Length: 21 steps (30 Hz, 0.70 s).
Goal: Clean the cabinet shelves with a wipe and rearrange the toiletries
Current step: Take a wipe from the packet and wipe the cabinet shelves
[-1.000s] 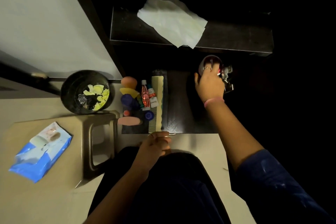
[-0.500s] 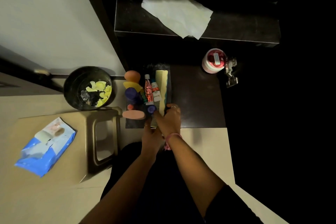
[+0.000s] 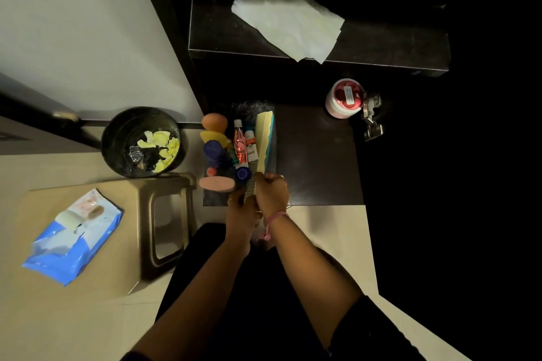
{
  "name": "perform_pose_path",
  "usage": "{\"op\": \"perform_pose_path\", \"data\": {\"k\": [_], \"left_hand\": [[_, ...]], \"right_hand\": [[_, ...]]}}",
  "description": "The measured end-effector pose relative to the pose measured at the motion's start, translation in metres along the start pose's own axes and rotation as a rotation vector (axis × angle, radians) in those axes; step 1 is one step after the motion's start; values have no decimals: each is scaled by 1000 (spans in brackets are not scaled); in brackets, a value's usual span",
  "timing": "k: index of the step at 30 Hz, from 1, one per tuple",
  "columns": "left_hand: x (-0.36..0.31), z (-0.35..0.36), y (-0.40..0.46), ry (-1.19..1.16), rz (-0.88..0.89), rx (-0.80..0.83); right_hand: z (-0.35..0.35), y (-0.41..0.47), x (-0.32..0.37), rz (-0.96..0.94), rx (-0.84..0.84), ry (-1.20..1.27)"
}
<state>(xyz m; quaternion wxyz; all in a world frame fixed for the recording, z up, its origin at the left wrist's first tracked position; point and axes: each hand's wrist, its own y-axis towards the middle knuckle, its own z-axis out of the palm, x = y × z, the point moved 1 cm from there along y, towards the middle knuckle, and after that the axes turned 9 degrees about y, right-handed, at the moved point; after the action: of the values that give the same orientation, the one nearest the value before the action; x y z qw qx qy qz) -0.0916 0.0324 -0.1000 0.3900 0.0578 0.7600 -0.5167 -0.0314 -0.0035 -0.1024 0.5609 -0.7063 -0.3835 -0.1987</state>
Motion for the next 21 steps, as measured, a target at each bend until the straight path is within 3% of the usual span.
{"op": "perform_pose_path", "data": {"k": [10,15,21], "left_hand": [[-9,11,-8,-161,-233,75],[-18,14,-9,-176,-249,127],[-21,18,-9,-163,-243,148]], "right_hand": [[-77,13,-5,-219,-107,-11],[-119,40,-12,-76,-234,172],[-141,57,-31,77,-398,80]]}}
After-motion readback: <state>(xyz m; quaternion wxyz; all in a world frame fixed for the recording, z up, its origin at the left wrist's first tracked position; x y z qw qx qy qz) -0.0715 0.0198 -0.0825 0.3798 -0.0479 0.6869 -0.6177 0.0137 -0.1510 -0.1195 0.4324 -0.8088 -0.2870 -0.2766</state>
